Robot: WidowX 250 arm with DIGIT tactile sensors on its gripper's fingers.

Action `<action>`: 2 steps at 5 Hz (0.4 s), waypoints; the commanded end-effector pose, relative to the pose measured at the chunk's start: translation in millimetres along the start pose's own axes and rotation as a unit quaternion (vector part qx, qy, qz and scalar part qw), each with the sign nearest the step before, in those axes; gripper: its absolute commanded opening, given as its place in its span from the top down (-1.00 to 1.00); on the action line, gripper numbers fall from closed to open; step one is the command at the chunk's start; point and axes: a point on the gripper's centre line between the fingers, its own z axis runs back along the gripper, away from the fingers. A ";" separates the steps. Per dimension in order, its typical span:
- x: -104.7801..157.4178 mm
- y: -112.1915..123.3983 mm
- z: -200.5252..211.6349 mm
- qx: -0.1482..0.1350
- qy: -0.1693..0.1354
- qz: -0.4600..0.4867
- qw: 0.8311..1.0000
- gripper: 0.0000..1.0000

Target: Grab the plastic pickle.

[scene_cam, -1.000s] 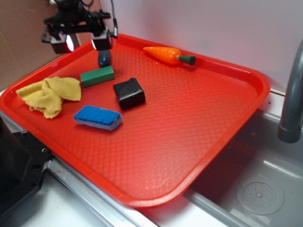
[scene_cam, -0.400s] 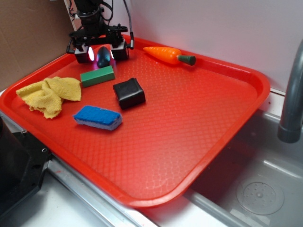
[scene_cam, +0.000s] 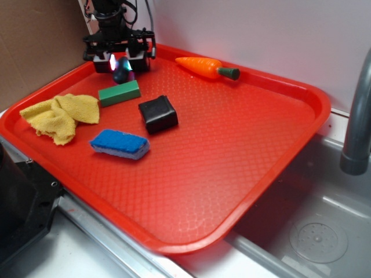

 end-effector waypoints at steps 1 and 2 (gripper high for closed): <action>-4.7 -12.8 92.1 -0.047 0.026 -0.127 0.990 1.00; -34.6 -22.9 130.1 -0.076 0.051 -0.186 0.978 1.00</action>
